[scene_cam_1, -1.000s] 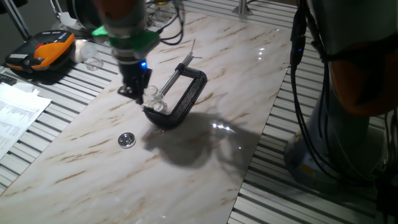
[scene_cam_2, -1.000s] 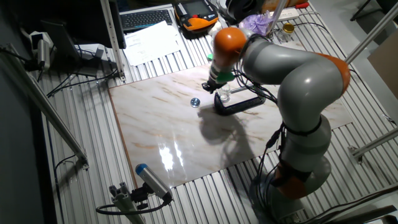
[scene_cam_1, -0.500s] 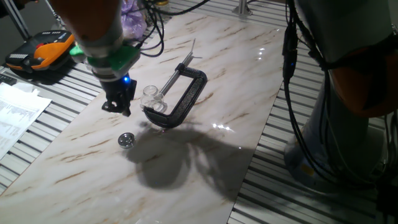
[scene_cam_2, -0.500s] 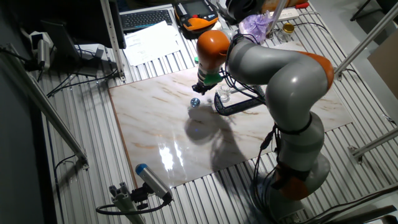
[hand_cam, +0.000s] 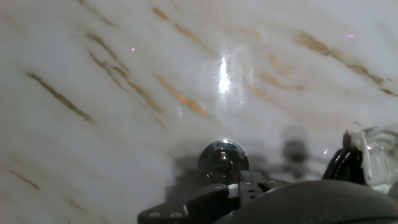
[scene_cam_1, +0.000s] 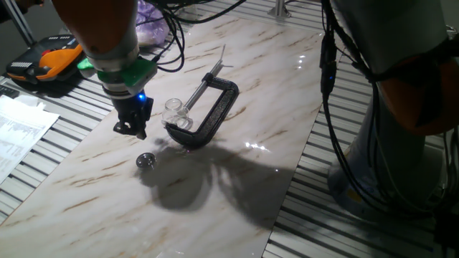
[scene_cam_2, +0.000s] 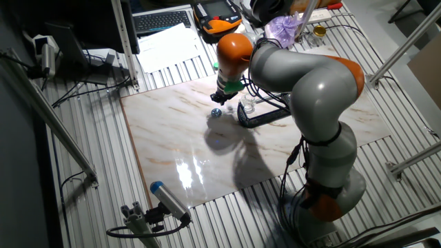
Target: Screw the lid onto the jar
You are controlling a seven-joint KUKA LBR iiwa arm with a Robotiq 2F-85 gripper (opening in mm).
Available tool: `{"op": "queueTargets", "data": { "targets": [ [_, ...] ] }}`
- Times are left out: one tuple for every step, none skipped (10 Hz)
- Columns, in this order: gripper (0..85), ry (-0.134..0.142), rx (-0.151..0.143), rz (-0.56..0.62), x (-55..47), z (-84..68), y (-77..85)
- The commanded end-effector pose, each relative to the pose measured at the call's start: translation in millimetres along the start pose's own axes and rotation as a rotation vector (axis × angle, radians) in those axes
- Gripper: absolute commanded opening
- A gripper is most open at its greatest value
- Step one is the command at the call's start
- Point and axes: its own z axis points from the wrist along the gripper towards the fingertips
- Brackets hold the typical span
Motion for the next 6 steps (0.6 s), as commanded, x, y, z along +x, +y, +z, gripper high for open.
{"op": "queueTargets", "data": {
  "targets": [
    [0.0,-0.003,0.000,0.003,-0.6,3.9,1.6],
    [0.0,-0.010,0.017,0.004,-0.7,9.5,4.9],
    [0.0,-0.013,0.031,0.008,-0.4,15.1,8.6],
    [0.0,-0.010,0.023,0.009,0.0,19.0,10.2],
    [0.0,-0.004,0.016,0.008,-0.1,23.1,11.4],
    [0.0,-0.001,0.008,0.008,-0.3,28.1,13.0]
  ]
}}
